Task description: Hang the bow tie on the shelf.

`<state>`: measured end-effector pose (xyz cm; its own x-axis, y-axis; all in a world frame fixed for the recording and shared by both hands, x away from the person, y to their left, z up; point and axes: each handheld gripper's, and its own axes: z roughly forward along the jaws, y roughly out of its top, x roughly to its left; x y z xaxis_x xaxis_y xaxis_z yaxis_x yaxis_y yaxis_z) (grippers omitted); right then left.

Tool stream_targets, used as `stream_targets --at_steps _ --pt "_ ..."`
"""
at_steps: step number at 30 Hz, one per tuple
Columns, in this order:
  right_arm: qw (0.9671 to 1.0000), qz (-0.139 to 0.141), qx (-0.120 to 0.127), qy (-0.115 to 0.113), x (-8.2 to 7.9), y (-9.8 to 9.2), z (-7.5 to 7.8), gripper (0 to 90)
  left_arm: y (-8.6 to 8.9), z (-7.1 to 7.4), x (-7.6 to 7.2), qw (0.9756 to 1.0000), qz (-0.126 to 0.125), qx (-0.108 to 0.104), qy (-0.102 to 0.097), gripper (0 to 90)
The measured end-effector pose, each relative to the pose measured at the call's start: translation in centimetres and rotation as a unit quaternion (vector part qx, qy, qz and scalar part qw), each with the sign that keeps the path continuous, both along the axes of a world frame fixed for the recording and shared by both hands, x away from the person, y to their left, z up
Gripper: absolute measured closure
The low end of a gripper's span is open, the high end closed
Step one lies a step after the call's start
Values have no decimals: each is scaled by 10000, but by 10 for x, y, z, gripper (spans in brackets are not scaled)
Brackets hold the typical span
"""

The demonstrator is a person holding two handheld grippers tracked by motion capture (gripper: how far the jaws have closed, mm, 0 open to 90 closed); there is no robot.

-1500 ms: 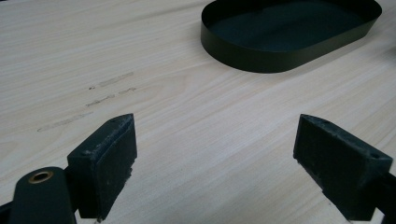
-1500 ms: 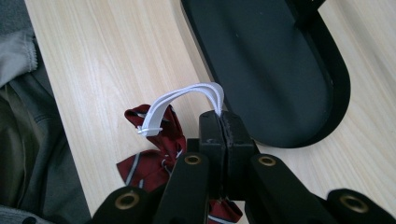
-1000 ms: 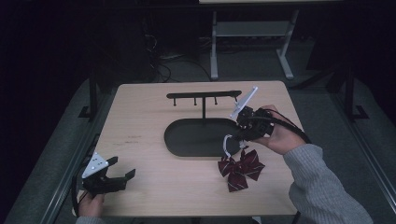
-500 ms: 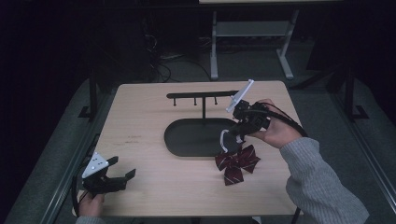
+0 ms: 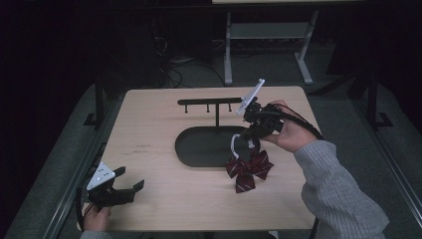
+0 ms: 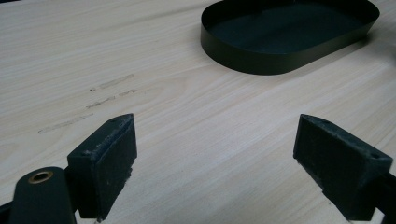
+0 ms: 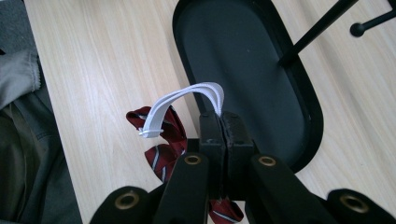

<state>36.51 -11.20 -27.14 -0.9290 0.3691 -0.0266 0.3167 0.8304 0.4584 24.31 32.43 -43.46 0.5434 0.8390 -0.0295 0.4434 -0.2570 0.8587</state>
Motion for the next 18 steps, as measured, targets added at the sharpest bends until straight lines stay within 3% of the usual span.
stream_targets --at_steps 18 --pt "10000 -58 -78 15 20 11 13 880 1 0 0 10000 22 -42 -13 130"
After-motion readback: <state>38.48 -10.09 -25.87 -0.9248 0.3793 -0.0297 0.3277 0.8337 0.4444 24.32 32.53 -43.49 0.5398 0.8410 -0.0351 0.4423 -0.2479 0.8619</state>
